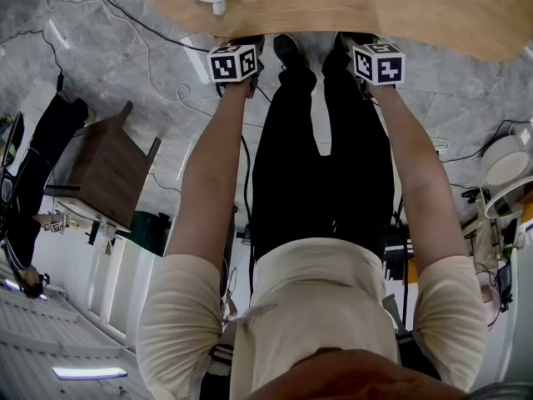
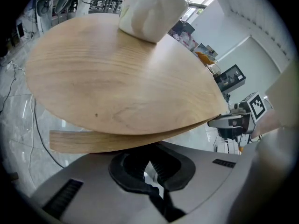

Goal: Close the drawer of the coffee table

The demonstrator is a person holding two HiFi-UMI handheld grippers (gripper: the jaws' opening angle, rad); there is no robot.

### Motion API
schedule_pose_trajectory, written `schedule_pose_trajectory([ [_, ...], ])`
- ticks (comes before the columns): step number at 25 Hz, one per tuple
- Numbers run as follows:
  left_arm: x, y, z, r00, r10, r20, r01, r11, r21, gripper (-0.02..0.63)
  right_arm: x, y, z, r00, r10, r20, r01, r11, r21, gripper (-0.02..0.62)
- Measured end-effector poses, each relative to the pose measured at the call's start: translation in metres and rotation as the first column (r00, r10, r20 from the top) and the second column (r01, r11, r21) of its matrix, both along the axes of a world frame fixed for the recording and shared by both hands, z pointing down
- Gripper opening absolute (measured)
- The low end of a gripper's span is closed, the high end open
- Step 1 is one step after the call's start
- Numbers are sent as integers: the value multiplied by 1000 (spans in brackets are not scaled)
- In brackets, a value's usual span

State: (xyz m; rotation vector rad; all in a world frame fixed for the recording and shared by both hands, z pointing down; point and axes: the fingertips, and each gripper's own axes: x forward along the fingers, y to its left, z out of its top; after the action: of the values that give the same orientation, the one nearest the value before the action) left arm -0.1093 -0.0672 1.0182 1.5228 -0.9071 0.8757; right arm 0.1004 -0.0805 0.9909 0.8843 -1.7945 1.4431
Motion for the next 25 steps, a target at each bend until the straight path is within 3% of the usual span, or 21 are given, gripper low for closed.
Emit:
schedule_pose_trajectory([
  [10, 2, -11, 6, 1000, -19, 4, 19, 1000, -18, 3, 0, -9, 3, 999, 20, 32, -19, 1000, -19, -5],
  [15, 11, -3, 2, 1000, 25, -5, -25, 993, -112, 3, 4, -1, -6, 1000, -17, 25, 17, 1000, -17, -5],
  [25, 29, 17, -58, 998, 54, -32, -57, 992, -117, 3, 4, 25, -54, 999, -36, 14, 36, 999, -25, -5],
])
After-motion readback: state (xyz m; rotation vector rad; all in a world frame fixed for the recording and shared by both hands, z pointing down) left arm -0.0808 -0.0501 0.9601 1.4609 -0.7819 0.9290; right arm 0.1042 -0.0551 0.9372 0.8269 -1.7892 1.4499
